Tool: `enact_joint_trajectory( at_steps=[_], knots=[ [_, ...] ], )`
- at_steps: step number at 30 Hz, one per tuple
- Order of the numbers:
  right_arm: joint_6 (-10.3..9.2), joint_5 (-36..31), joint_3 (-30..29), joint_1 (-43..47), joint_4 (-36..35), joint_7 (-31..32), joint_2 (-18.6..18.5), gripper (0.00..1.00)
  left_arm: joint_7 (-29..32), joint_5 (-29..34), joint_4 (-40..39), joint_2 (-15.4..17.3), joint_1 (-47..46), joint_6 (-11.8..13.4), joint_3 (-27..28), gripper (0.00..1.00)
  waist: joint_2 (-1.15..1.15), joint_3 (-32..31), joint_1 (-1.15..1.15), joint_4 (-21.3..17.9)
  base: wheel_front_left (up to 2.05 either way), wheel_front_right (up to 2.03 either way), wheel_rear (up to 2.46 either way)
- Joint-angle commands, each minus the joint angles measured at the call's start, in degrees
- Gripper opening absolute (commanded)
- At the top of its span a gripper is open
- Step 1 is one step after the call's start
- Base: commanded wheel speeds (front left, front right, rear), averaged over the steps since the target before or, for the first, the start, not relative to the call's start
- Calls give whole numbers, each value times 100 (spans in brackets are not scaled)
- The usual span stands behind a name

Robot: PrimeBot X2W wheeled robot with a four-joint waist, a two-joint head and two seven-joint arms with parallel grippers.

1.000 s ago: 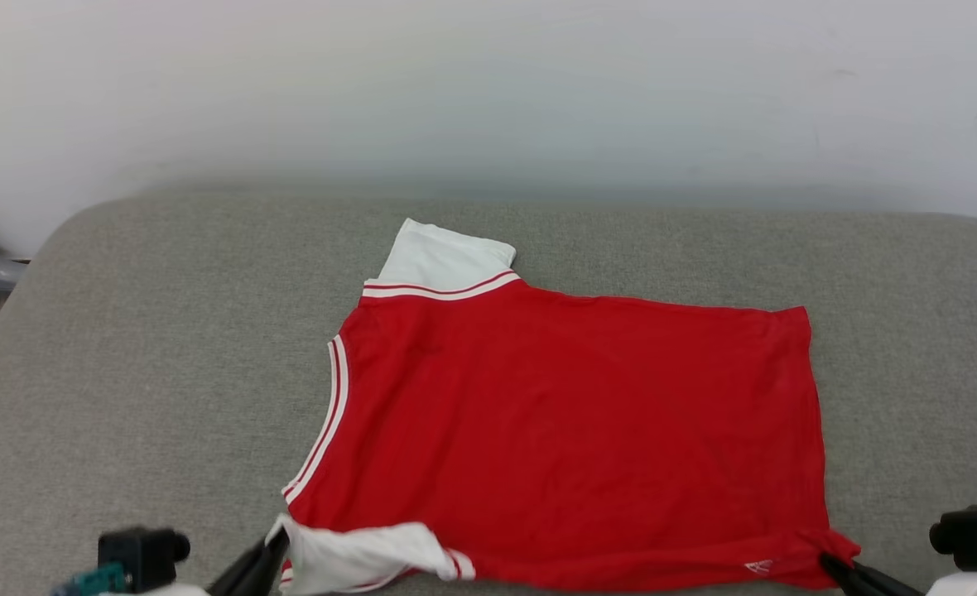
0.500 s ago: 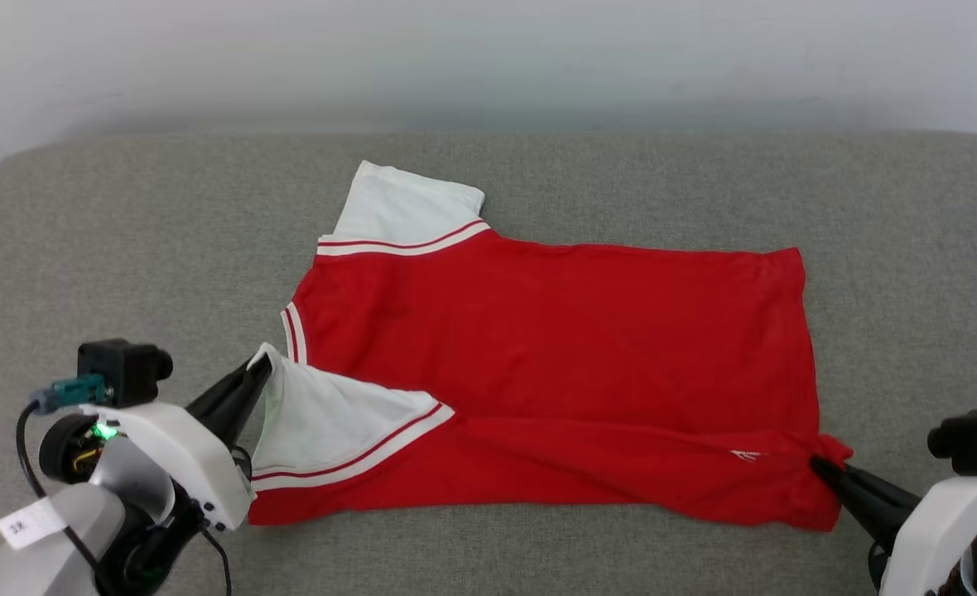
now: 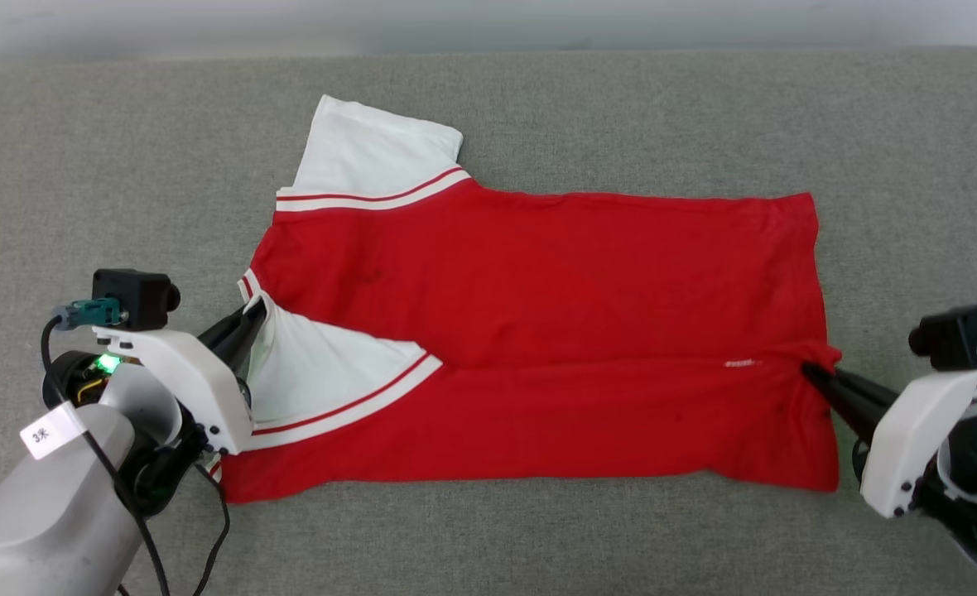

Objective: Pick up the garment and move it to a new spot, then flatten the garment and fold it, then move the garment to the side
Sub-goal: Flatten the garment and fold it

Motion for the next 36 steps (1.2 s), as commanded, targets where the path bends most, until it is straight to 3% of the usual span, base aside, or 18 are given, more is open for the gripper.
enact_joint_trajectory(
  at_steps=[1, 13, 14, 15, 16, 26, 36],
  knots=[
    [-7, -42, 16, -137, 39, -33, 12, 0, -40, 20, 58, -22, -81, -19, -6, 0, 0, 40, -1, 5, 0, 0, 0],
    [-7, -51, 451, -601, 838, -53, 13, 0, -329, -70, 884, -290, -578, -81, -532, 0, 0, 57, -1, 78, 0, 0, 0],
    [-7, -36, 462, -585, 882, -68, 23, 39, -369, -112, 943, -307, -572, -82, -550, 14, 0, 24, -1, 83, 0, 0, 0],
    [-7, -41, 447, -568, 931, -114, 30, 100, -407, -137, 990, -332, -564, -82, -597, 92, 0, -18, -1, 91, 0, 0, 0],
    [-7, -49, 418, -547, 957, -180, 36, 100, -449, -145, 1047, -341, -572, -82, -630, 100, 0, -60, -1, 102, 0, 0, 0],
    [-7, -187, 72, -44, 794, -670, -139, 100, -137, -322, 1040, -125, -735, -84, -1104, 100, 0, -643, -1, 368, 0, 0, 0],
    [-7, -397, -176, 373, 451, -570, -3, 100, 1765, -879, 348, 383, -964, -85, -1645, 100, 0, -949, -1, 516, 0, 0, 0]
  ],
)
